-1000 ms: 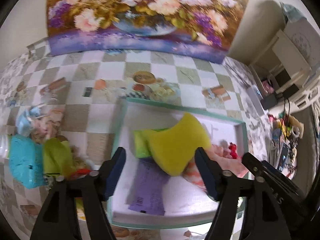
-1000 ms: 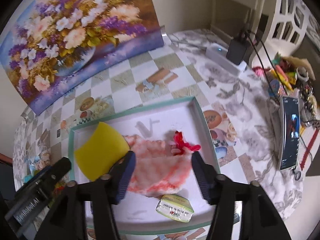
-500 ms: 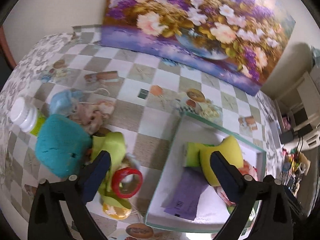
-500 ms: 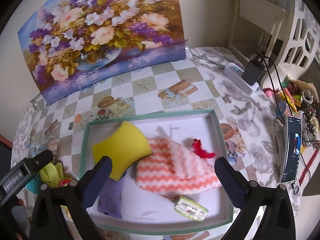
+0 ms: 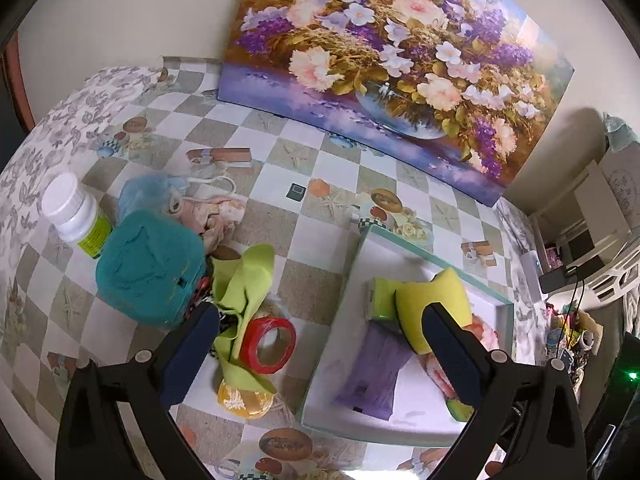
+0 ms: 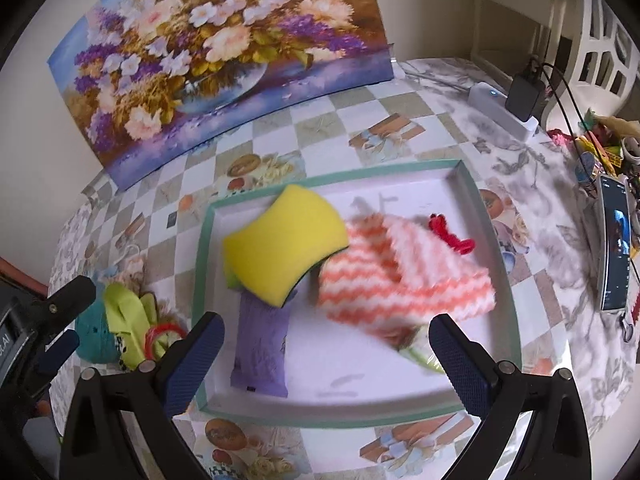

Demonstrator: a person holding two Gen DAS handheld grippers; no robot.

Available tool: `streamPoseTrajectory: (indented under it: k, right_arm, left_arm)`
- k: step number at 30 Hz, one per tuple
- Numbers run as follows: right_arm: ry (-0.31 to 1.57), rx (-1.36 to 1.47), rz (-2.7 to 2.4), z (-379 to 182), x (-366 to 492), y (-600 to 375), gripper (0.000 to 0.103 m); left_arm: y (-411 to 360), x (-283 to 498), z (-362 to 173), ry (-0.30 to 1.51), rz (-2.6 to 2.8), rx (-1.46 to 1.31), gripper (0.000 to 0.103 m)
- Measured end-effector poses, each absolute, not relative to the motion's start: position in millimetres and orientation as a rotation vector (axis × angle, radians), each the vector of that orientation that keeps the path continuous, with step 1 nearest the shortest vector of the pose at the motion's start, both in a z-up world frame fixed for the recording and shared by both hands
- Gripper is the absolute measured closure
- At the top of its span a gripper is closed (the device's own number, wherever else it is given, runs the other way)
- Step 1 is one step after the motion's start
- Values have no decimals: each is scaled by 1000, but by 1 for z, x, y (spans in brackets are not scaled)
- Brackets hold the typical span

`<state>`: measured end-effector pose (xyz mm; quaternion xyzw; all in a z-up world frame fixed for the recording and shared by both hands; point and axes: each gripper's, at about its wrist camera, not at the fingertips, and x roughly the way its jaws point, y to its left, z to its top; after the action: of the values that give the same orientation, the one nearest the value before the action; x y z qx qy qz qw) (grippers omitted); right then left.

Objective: Organize soft objects
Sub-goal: 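Move both grippers back over the pile toward the lime-green felt cloth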

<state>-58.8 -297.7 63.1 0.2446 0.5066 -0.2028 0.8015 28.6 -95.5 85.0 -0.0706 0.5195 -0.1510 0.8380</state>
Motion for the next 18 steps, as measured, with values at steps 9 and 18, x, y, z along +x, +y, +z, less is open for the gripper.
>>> streamPoseTrajectory:
  k: [9,18]
  right_arm:
    - [1060,476,-359,62,-51,-275,0]
    - [1061,390,-259,58,-39,-248,0]
  left_arm:
    - [-64,17,85,977,-253,-163,2]
    - [-42,14,70,1016,-223,-153,2]
